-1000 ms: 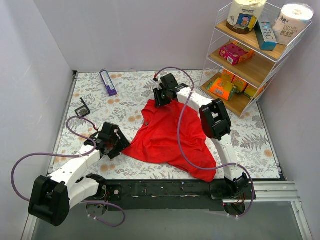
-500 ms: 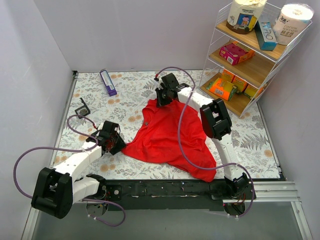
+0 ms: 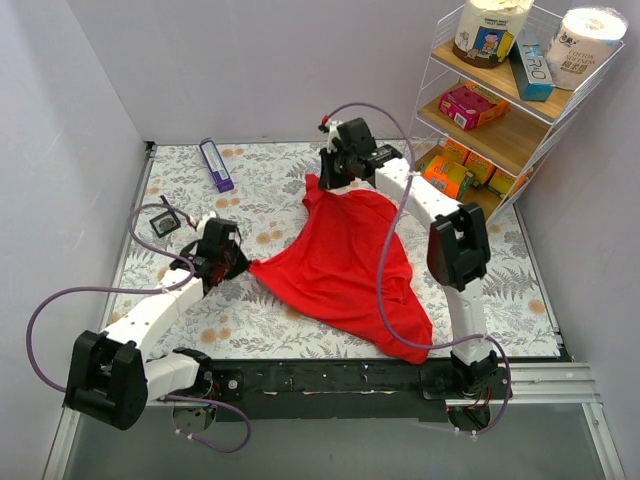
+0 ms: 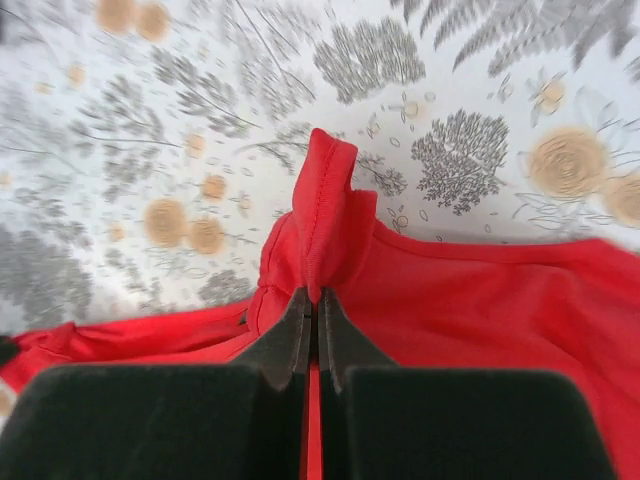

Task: Pin the brooch onto the clothing

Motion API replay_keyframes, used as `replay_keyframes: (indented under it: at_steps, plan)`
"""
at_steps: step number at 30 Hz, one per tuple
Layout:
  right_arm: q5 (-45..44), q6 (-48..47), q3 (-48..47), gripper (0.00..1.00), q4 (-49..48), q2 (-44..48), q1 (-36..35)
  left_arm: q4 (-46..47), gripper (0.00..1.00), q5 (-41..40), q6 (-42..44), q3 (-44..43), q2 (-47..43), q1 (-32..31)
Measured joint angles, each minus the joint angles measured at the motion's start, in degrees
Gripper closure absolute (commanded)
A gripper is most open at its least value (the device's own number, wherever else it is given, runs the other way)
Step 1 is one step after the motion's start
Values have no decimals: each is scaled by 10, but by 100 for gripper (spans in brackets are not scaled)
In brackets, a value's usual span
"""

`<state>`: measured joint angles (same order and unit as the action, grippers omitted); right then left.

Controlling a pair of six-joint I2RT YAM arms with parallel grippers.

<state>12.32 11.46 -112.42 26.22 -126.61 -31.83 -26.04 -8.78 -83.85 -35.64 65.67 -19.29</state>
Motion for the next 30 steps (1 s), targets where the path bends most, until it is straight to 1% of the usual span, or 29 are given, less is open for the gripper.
replay_keyframes:
  at_steps: [7, 13, 16, 19, 23, 25, 28, 30]
  plan:
    - [-17, -10, 0, 99, 14, 190, 0, 24, 100, -81, 88, -181, -56, 0]
    - [-48, -28, -3, 99, 9, 354, 0, 78, 100, -121, 157, -296, -115, 0]
    - [-57, -35, -4, 99, -7, 428, 0, 117, 100, -116, 181, -345, -134, 0]
    - [-55, -42, -4, 99, -33, 482, 0, 162, 100, -98, 207, -396, -142, 0]
    - [-43, -41, -4, 99, -59, 529, 0, 193, 100, -63, 239, -473, -136, 0]
    - [-40, -36, 3, 99, -71, 545, 0, 205, 100, -43, 251, -497, -136, 0]
    - [-46, -22, 61, 99, -89, 579, 0, 213, 100, -20, 263, -499, -148, 0]
    - [-56, -6, 143, 99, -102, 614, 0, 216, 100, -7, 266, -480, -163, 0]
